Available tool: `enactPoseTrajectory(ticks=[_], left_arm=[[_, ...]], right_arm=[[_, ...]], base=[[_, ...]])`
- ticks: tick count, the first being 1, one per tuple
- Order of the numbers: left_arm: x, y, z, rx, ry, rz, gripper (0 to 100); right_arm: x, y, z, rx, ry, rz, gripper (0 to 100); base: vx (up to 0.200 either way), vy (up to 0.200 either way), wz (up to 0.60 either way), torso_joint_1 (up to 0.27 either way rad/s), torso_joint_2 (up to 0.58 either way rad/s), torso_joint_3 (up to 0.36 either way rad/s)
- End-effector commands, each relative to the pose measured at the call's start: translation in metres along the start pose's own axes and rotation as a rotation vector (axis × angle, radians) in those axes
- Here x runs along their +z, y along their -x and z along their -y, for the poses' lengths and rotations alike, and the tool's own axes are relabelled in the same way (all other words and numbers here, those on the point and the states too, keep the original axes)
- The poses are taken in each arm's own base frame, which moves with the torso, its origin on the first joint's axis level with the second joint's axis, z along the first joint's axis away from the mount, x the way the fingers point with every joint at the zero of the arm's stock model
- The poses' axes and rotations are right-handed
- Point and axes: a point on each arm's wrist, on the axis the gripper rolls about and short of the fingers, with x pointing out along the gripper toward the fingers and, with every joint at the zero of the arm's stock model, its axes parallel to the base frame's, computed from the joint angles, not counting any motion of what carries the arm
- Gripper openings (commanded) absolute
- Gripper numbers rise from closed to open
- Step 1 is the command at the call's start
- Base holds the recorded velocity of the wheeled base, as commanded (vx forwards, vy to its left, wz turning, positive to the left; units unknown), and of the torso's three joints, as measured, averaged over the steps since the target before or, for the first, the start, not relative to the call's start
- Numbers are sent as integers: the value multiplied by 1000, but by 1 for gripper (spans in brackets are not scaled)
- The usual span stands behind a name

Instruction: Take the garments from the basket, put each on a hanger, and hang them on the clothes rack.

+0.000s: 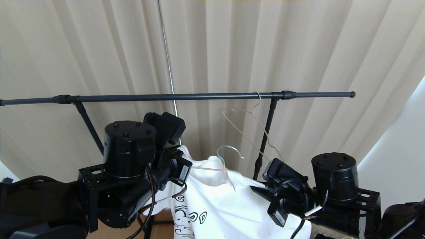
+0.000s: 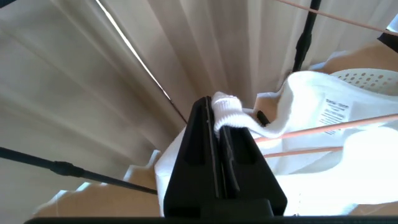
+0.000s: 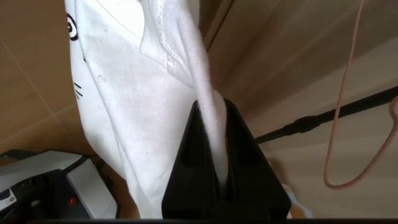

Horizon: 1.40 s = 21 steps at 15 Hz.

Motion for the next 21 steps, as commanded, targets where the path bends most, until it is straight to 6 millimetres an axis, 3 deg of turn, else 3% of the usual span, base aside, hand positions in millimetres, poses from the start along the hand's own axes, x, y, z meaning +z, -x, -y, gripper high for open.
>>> enactPoseTrajectory(ticks=[1,8,21], left_arm=[[3,4,1,-9,1,17,0],[10,14,7,-39,1,49,0],[4,12,5,-30,11,29,0]], right_arm=[[-13,-17,-6,17,-21,-50,0],[-11,-31,-14,-10,-73,-44,0],[11,-27,-6,-126,-115,160,0]], base=[[0,0,0,0,0,0],[0,0,0,0,0,0],[0,0,0,0,0,0]])
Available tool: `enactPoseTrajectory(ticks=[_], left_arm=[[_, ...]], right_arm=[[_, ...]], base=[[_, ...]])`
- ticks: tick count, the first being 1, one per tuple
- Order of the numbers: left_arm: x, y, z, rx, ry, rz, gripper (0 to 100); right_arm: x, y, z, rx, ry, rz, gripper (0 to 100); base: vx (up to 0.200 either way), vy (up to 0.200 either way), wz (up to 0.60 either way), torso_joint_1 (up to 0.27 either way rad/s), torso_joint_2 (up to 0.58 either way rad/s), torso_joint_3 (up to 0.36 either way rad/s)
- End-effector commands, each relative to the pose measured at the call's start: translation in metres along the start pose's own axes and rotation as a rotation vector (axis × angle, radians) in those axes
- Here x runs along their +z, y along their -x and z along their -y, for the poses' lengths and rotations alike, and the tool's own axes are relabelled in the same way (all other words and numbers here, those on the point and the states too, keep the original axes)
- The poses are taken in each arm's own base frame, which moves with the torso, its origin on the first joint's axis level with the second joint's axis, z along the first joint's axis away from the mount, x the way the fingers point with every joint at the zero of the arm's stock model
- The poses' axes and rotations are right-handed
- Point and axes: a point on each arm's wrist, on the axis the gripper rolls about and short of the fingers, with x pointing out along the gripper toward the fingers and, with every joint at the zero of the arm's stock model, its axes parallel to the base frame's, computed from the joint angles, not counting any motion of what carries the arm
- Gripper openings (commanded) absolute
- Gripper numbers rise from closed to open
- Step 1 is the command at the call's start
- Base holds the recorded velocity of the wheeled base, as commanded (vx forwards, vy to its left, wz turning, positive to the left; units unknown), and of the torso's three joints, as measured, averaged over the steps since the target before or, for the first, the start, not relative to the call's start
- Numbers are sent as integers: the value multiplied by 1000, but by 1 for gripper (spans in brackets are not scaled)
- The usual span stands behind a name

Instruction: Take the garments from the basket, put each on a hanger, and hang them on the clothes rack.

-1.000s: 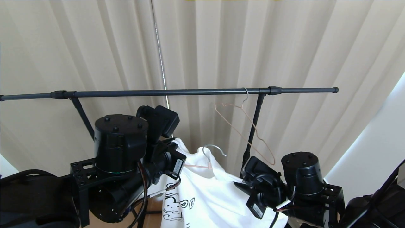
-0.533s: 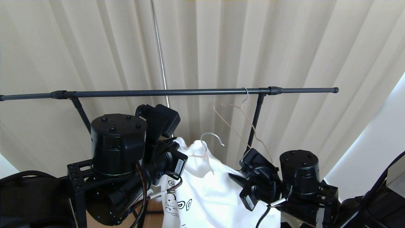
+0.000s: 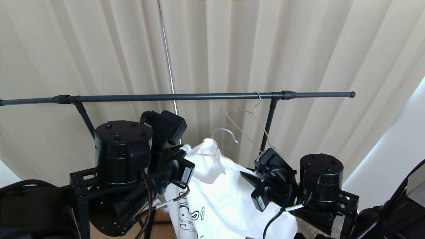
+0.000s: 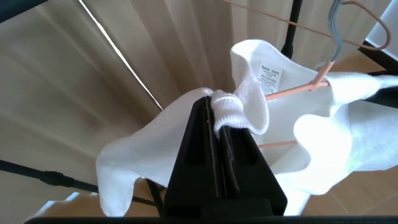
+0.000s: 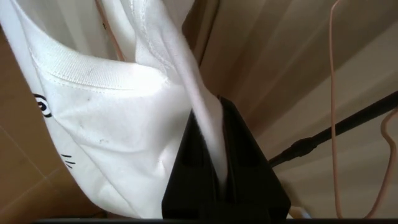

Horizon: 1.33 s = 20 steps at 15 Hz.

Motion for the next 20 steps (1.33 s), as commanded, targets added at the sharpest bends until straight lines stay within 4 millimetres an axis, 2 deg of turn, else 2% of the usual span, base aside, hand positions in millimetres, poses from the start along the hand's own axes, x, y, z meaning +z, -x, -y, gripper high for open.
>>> enactPoseTrajectory(ticks=[1,10,13,20], left_arm=[[-4,0,1,-1,-6,-13,0],[-5,0,0,-1,3,-15,0],[-4,1,2,-8,7,-9,0],[5,6,14,-88,40,74,0]], right_arm=[[1,0,0,-7,-1,4,0],[11,0,1,-28,-8,116,0],[15,0,-5,-46,-8,141,0],[12,-11,-11,-71,-30,165,0]], base=[[0,0,0,0,0,0],[0,0,0,0,0,0],[0,0,0,0,0,0],[0,0,0,0,0,0]])
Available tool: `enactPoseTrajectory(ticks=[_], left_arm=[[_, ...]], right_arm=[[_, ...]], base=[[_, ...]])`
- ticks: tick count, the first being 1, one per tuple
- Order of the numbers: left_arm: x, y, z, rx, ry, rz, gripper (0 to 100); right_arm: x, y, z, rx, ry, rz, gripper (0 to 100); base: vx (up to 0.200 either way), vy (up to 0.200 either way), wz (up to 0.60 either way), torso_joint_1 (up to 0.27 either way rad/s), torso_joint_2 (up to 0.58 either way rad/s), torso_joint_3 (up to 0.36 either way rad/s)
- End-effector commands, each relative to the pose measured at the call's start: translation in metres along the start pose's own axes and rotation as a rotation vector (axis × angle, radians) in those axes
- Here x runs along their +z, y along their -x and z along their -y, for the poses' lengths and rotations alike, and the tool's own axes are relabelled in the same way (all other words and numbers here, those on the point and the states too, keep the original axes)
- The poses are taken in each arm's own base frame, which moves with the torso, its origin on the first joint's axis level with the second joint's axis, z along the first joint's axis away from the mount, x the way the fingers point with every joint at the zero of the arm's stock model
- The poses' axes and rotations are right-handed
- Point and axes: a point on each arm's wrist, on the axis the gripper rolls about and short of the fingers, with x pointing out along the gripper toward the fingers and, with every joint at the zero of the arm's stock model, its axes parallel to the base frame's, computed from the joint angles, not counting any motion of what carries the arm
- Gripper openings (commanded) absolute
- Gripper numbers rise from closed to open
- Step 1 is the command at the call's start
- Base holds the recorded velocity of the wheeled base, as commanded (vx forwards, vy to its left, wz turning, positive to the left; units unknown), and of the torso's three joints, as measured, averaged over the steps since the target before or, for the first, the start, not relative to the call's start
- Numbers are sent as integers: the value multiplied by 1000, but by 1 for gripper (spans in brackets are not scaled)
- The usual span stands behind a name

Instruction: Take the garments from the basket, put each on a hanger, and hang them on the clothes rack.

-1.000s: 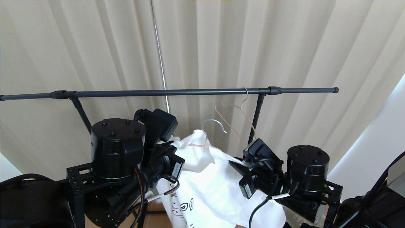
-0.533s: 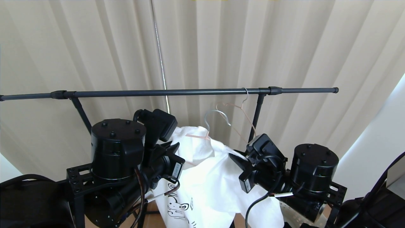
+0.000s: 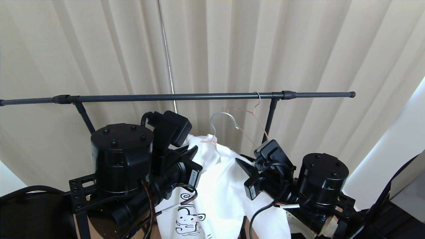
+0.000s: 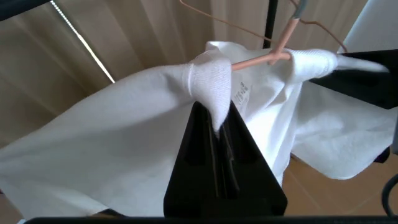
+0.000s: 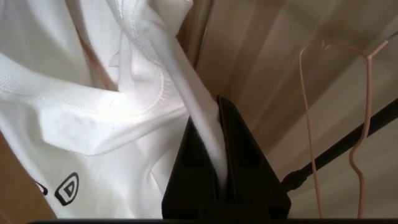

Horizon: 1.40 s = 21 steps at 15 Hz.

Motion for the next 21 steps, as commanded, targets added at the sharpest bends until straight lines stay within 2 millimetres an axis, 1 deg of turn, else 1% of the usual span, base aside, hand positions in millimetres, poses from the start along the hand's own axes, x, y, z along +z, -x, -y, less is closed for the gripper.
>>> enactPoseTrajectory(ticks=[1,7,10,16,17,19,21], left_arm=[[1,1,4,-23,-1,10,0],[-13,5,6,-37,-51,-26,0],[-11,5,6,-60,-43,11,0],[-17,7,6,-75,-65,-1,0],[-17,6,6,-77,-62,-1,100],[-14,6,6,-73,-52,29,100],[-17,8,5,-79,-52,30,100]], right_arm=[[-4,-2,-3,8,4,-11,0],[0,-2,-2,1,-15,13,0],[1,-3,-2,-4,-22,24,0],[5,-3,-2,-16,-27,53,0],[5,-3,-2,-17,-26,56,0],[4,-3,-2,-16,-25,53,0],[1,-5,-3,-16,-26,45,0]], base=[[0,0,0,0,0,0],[0,0,0,0,0,0],[0,0,0,0,0,0],[0,0,0,0,0,0],[0,0,0,0,0,0],[0,0,0,0,0,0],[0,0,0,0,0,0]])
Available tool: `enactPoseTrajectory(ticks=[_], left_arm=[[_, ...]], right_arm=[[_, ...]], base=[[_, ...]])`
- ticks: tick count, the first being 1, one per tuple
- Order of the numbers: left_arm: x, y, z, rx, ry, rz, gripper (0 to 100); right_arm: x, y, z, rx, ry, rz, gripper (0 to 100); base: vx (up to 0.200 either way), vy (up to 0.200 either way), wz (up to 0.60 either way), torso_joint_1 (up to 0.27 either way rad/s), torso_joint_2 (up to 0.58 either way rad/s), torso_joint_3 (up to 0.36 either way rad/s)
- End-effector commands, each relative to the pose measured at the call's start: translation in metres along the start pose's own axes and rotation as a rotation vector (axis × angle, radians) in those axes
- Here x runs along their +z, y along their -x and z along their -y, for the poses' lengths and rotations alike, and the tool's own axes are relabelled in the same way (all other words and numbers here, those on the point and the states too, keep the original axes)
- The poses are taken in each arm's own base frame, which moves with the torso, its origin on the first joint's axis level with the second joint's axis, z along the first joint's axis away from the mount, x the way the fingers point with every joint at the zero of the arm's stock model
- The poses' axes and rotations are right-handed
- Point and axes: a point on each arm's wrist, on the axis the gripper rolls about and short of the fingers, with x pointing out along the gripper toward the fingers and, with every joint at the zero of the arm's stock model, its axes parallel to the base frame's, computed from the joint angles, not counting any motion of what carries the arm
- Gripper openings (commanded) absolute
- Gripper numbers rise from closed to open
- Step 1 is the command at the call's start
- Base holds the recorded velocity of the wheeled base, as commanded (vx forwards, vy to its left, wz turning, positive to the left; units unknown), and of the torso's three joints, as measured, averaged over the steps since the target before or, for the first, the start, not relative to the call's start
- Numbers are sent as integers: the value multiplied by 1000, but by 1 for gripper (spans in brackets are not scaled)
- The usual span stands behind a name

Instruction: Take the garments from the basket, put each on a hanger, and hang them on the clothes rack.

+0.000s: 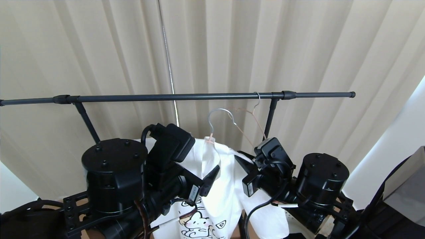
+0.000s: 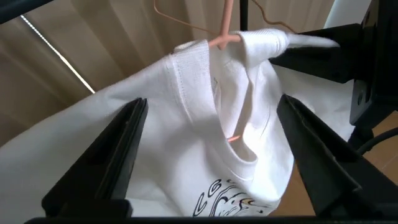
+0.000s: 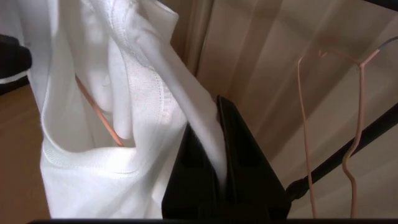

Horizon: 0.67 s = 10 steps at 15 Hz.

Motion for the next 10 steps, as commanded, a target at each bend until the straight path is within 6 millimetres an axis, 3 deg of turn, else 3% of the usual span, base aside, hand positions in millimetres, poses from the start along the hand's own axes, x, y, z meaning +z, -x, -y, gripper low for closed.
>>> enactPoseTrajectory(ticks=[1,4,5,6,7,10], left_arm=[[-3,2,-2,4,1,-4,100],[2,14,-7,10,17,40,100],[4,26,-21,50,18,65,100],[4,26,-21,50,18,65,100],[13,45,-53,170,-27,115,100],[18,65,-78,264,-5,116,100]], right_arm=[[-2,-2,0,0,0,-6,0],[-3,-2,0,0,0,-7,0],[-2,-2,3,-5,-1,-4,0],[-2,-2,3,-5,-1,-4,0],[2,-2,14,-33,-7,9,0],[8,1,24,-51,-10,32,0]], base=[[0,0,0,0,0,0],[0,0,0,0,0,0],[0,0,0,0,0,0],[0,0,0,0,0,0],[0,0,0,0,0,0],[0,0,0,0,0,0]])
